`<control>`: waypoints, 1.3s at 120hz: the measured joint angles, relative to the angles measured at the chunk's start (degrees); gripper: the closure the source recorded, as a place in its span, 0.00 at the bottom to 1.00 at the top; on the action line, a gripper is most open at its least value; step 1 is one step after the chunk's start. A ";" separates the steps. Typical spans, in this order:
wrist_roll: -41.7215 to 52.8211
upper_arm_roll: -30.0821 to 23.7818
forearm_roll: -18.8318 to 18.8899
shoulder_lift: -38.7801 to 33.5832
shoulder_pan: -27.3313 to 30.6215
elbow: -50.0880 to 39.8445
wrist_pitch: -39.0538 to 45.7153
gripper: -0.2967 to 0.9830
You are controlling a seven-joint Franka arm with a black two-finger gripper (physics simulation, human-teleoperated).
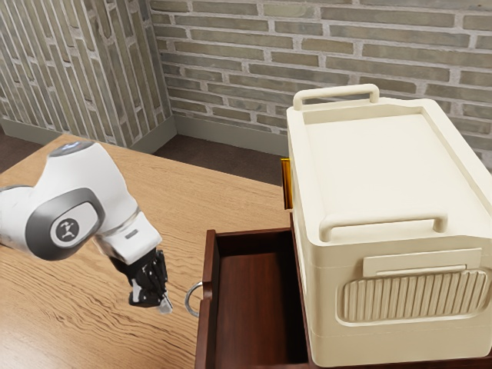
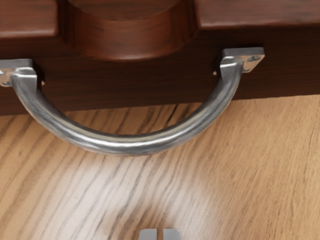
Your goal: Push the drawer handle with one arm to close the drawer
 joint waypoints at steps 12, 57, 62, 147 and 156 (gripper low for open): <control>-1.29 -0.42 -0.17 1.77 -0.46 1.21 0.38 0.84; -5.64 -1.62 -0.30 7.02 -2.27 4.34 2.90 0.85; -6.00 -1.64 -0.32 7.57 -2.43 4.49 3.26 0.85; -10.94 -1.66 -1.45 18.20 -9.40 14.94 6.20 0.85; -11.19 -1.66 -1.61 19.19 -10.23 16.37 6.27 0.84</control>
